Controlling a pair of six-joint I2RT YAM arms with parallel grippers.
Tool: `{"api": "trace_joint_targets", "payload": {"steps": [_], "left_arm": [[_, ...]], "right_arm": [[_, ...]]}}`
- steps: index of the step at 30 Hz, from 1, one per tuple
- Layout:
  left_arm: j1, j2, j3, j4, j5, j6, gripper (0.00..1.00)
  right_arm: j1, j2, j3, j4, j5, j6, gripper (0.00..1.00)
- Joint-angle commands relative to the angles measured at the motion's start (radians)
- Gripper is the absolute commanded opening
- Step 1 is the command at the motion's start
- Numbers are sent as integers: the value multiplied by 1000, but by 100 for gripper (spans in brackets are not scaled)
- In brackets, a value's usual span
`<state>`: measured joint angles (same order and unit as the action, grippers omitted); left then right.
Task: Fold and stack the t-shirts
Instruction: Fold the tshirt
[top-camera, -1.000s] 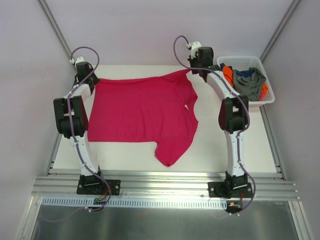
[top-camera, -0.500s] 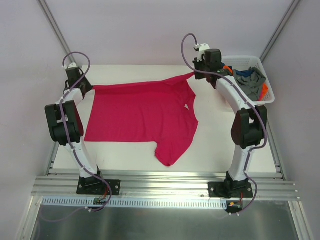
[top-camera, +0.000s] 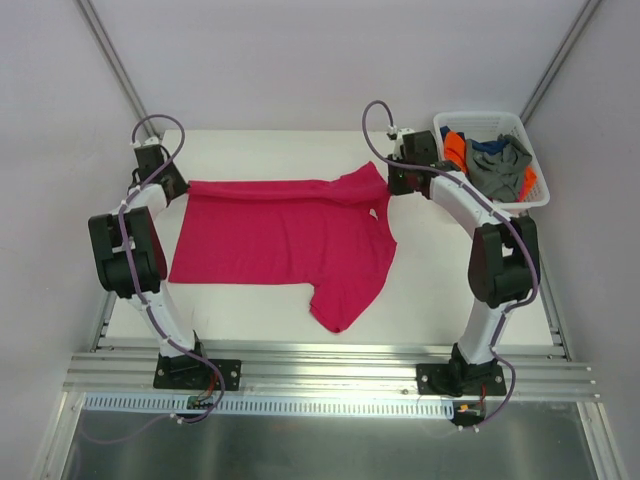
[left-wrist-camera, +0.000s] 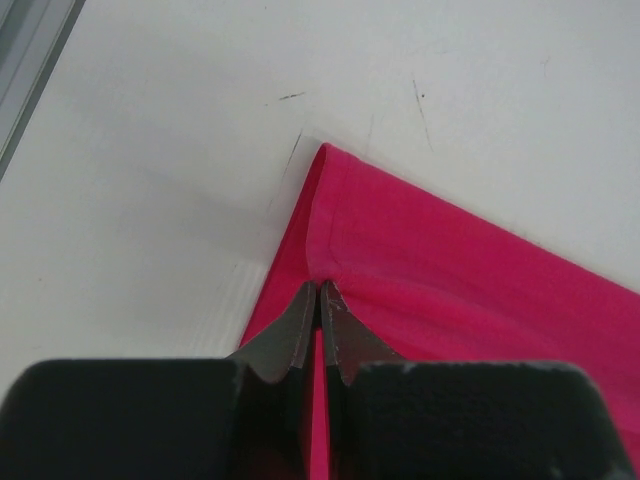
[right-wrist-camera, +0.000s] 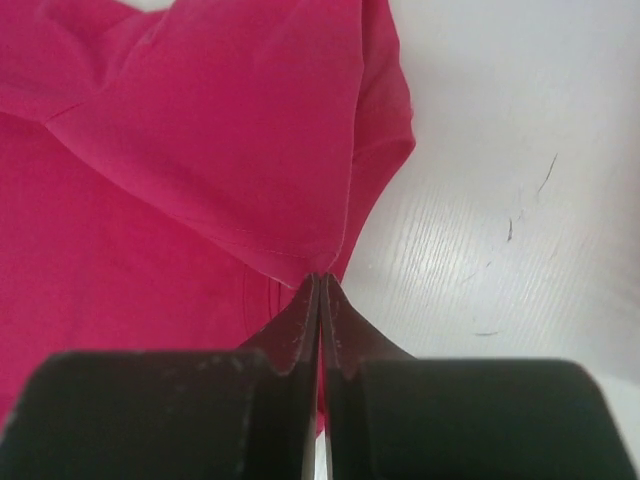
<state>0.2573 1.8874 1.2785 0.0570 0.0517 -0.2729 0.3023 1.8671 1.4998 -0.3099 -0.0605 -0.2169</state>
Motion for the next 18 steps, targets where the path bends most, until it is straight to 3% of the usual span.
{"api": "trace_joint_targets", "payload": {"steps": [1, 18], "left_arm": [[14, -80, -33, -16, 11, 28, 0], [23, -128, -110, -51, 30, 17, 0]], "right_arm": [[8, -100, -15, -38, -4, 57, 1], [49, -169, -165, -97, -73, 192, 1]]}}
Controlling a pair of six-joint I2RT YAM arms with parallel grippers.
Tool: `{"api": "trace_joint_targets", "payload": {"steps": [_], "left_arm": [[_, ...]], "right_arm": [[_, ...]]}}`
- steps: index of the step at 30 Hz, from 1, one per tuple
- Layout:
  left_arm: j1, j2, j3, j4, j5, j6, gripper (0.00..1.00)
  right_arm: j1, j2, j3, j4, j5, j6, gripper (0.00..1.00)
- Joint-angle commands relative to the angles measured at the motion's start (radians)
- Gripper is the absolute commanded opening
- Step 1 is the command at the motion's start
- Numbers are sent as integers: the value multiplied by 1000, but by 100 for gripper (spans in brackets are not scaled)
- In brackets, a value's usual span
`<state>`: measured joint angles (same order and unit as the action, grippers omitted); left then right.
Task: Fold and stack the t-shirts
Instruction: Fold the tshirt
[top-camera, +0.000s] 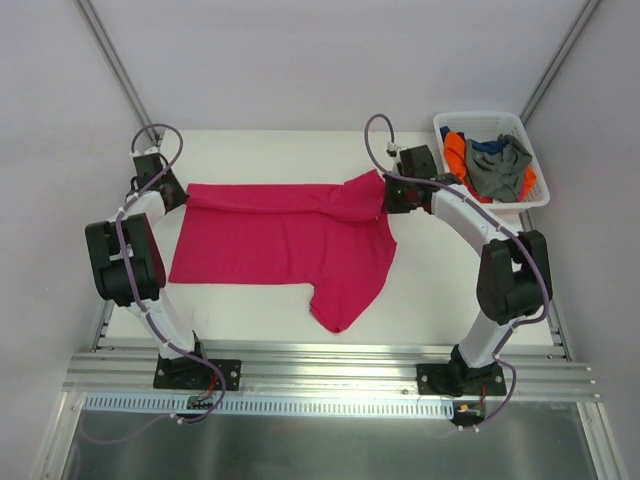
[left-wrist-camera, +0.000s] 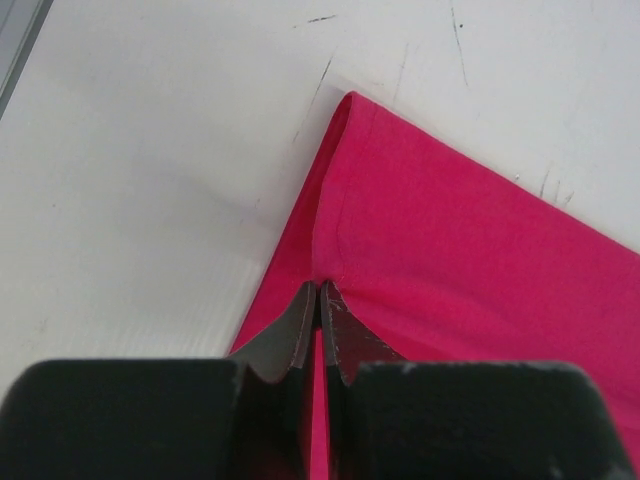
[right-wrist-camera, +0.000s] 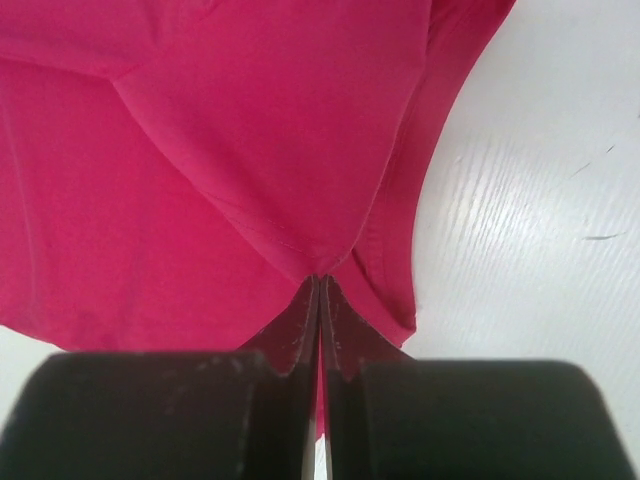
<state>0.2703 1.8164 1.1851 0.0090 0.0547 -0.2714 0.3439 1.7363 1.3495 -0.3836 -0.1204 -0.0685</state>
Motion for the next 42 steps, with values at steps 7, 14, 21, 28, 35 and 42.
{"api": "trace_joint_targets", "payload": {"steps": [7, 14, 21, 28, 35, 42], "left_arm": [[10, -81, -56, -3, 14, 11, 0], [12, -91, -93, -3, 11, 9, 0], [12, -78, -94, -3, -15, 3, 0], [26, -43, -38, -24, -16, 12, 0], [29, -22, -21, -38, -15, 23, 0], [30, -8, -16, -40, -13, 29, 0]], "right_arm": [[18, -15, -61, -3, 19, 67, 1], [20, 0, -72, -8, 19, 67, 1], [23, 6, -85, -9, 16, 65, 1], [29, -7, -88, -34, 31, 64, 1], [27, -37, -138, -38, 51, 96, 1], [35, -17, -121, -37, 33, 105, 1]]}}
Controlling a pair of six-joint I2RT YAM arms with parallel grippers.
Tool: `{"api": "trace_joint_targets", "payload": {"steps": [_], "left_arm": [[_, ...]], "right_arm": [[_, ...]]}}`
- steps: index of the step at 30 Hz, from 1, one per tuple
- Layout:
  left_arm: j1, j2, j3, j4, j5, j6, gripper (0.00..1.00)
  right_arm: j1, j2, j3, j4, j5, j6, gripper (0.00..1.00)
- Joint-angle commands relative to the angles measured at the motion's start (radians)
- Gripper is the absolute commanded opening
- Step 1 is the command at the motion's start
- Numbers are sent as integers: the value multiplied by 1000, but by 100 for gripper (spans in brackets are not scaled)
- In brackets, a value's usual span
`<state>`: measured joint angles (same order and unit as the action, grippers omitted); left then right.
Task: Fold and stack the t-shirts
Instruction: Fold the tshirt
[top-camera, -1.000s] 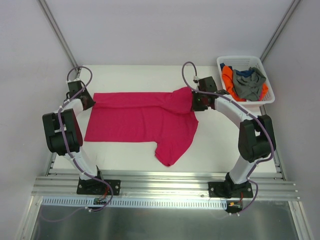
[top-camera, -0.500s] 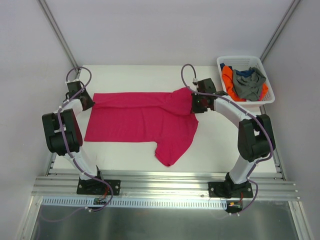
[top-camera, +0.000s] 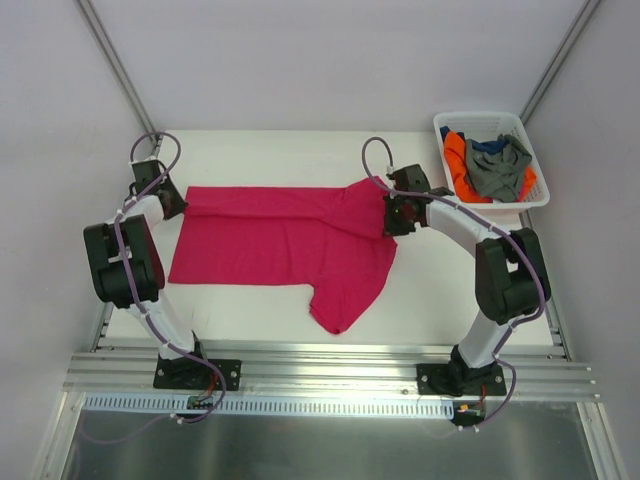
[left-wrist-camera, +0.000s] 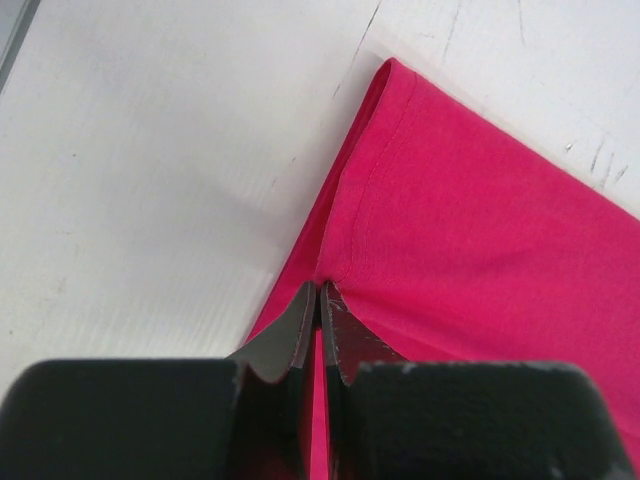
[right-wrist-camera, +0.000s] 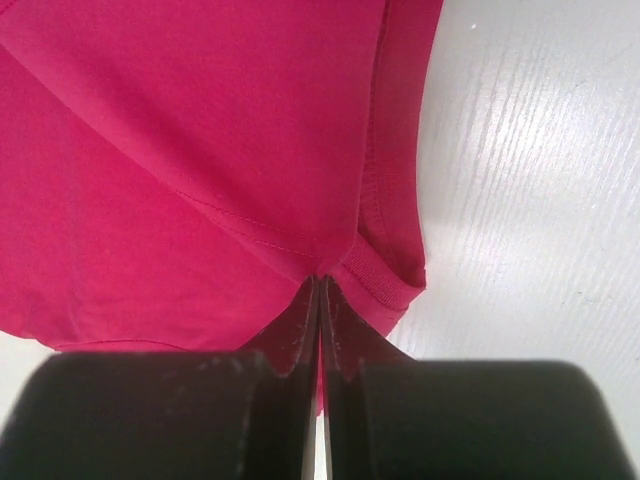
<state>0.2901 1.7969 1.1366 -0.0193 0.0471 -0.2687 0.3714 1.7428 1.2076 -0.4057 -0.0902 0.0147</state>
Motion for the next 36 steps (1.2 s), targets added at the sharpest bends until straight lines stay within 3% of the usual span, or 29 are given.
{"api": "trace_joint_targets", "payload": {"steps": [1, 3, 4, 5, 6, 7, 10, 14, 19, 27, 36], "left_arm": [[9, 12, 34, -11, -10, 28, 0], [11, 4, 35, -19, -21, 23, 1], [15, -4, 40, -25, -21, 25, 8], [15, -10, 41, -31, -16, 23, 41], [18, -22, 45, -34, 15, 23, 56], [21, -49, 52, -37, 26, 28, 69], [23, -119, 95, -82, 31, 31, 99], [30, -154, 221, -194, 69, 28, 99], [15, -116, 327, -205, 221, -62, 91], [-51, -28, 341, -205, 185, -99, 82], [-51, 38, 330, -202, 139, -104, 78]], "right_arm": [[11, -19, 26, -18, -9, 24, 1], [9, -20, 46, -34, -25, 21, 6], [9, -25, 73, -47, -29, 11, 26], [9, -38, 90, -64, -34, 1, 37], [9, -48, 111, -79, -33, -8, 48], [5, -54, 169, -97, -32, -9, 60], [-21, -77, 245, -139, -46, -41, 75], [-69, -51, 372, -124, -26, 16, 81], [-85, 125, 478, -58, 52, 53, 81], [-91, 346, 590, 7, 139, 94, 63], [-100, 411, 641, 77, 158, 139, 63]]}}
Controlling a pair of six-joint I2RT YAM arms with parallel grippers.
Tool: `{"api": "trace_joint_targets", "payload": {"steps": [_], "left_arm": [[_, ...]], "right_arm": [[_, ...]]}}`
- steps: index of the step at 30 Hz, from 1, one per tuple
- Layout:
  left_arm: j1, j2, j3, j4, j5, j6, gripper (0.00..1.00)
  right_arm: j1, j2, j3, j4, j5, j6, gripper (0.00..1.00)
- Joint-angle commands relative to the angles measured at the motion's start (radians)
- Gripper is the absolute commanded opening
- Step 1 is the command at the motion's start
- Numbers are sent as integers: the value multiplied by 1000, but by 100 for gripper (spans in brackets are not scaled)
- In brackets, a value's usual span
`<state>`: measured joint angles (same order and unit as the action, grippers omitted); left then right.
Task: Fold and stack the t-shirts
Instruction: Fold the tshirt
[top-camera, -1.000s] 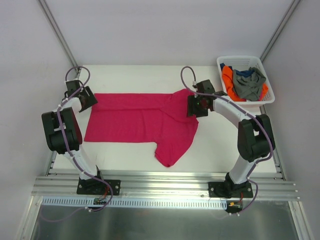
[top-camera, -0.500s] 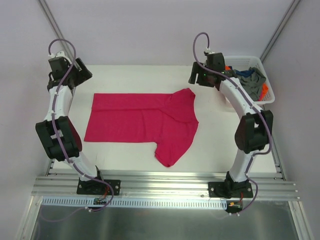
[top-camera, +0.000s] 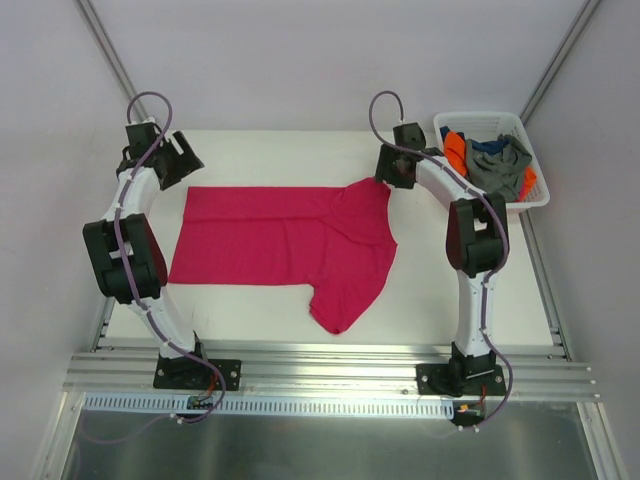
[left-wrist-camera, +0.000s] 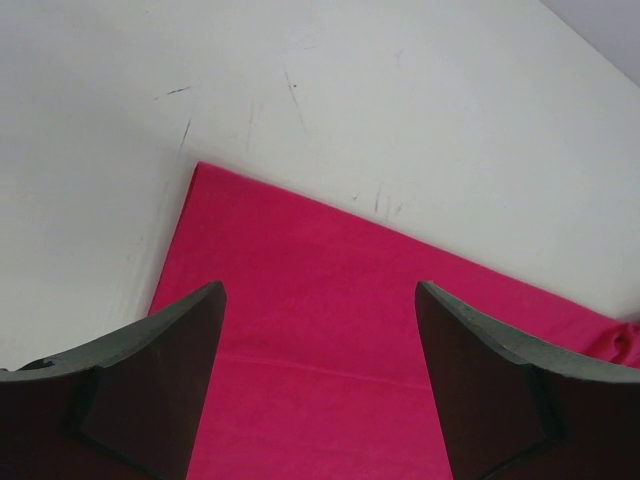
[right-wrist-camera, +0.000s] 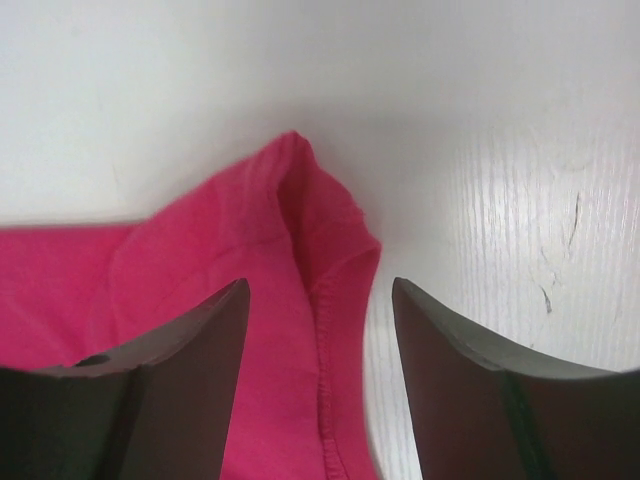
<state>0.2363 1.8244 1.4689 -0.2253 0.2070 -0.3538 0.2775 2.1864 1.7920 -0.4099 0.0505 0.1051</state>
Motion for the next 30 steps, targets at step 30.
{"api": "trace_joint_targets", "payload": {"steps": [30], "left_arm": [[-2, 170, 28, 43, 9, -120, 66]], "right_arm": [[0, 72, 99, 66, -87, 102, 37]]}}
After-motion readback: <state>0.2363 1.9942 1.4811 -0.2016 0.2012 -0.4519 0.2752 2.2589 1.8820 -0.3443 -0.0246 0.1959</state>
